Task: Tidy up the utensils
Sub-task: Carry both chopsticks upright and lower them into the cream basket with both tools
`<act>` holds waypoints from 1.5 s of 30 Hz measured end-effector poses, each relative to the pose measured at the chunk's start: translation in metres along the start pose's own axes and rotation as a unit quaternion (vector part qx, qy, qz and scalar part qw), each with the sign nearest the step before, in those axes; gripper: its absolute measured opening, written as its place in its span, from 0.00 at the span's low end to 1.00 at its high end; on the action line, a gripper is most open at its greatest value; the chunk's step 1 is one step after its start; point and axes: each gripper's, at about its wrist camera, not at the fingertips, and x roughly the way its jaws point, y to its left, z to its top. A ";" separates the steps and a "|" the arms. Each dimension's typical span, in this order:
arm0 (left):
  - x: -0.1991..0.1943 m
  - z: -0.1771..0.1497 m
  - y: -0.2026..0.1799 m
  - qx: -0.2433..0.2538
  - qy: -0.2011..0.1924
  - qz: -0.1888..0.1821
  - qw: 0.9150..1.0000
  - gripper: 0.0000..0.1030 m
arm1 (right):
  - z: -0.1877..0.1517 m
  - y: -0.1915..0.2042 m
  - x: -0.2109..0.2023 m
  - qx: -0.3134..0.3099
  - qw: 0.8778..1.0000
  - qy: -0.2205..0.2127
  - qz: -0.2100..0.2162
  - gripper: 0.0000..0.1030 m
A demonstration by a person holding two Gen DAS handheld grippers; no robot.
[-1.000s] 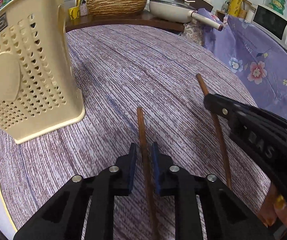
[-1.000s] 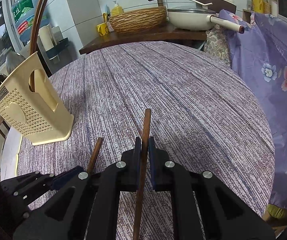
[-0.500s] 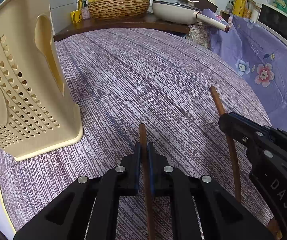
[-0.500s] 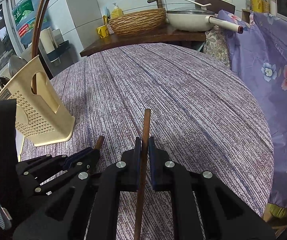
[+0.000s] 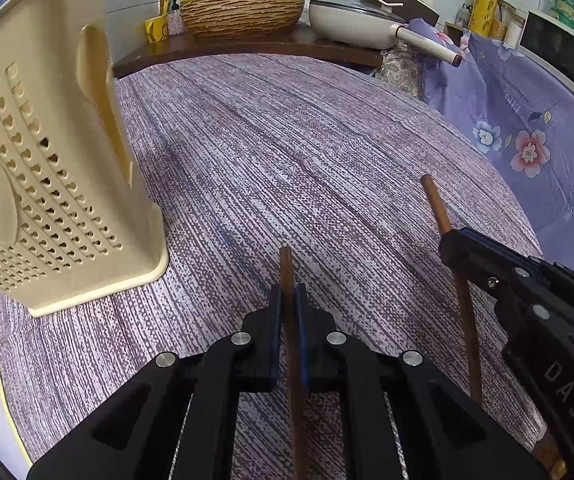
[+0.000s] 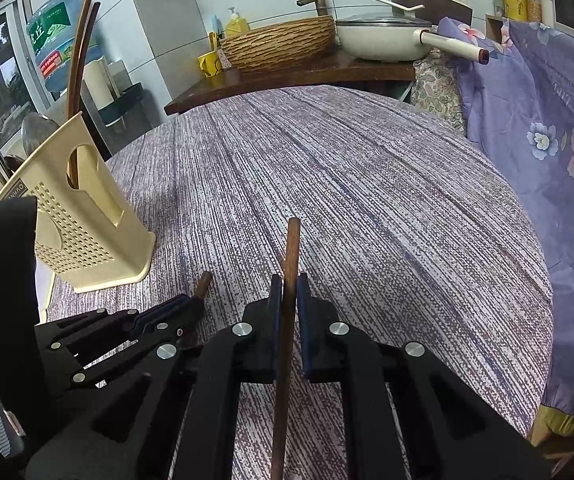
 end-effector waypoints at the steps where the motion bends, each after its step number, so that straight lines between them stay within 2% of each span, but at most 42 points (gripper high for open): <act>1: -0.001 -0.001 0.002 -0.004 0.000 -0.001 1.000 0.07 | 0.000 -0.001 -0.001 0.000 1.000 -0.002 0.000 0.09; 7: -0.020 -0.009 0.014 -0.019 -0.021 0.000 1.000 0.07 | 0.004 0.003 -0.016 0.002 1.000 -0.016 0.022 0.08; 13: -0.063 -0.018 0.032 -0.034 -0.071 0.003 0.997 0.07 | 0.007 0.016 -0.039 -0.012 0.998 -0.042 0.052 0.08; 21: -0.137 -0.028 0.062 -0.065 -0.155 0.003 0.986 0.07 | 0.011 0.045 -0.082 -0.045 0.990 -0.079 0.106 0.08; 26: -0.171 -0.033 0.072 -0.076 -0.193 0.012 0.978 0.07 | 0.010 0.064 -0.104 -0.064 0.984 -0.095 0.136 0.08; 36: -0.199 -0.041 0.088 -0.094 -0.223 0.015 0.970 0.07 | 0.013 0.088 -0.125 -0.088 0.976 -0.108 0.165 0.08; 45: -0.217 -0.039 0.100 -0.098 -0.250 0.020 0.963 0.07 | 0.029 0.110 -0.136 -0.108 0.970 -0.123 0.182 0.08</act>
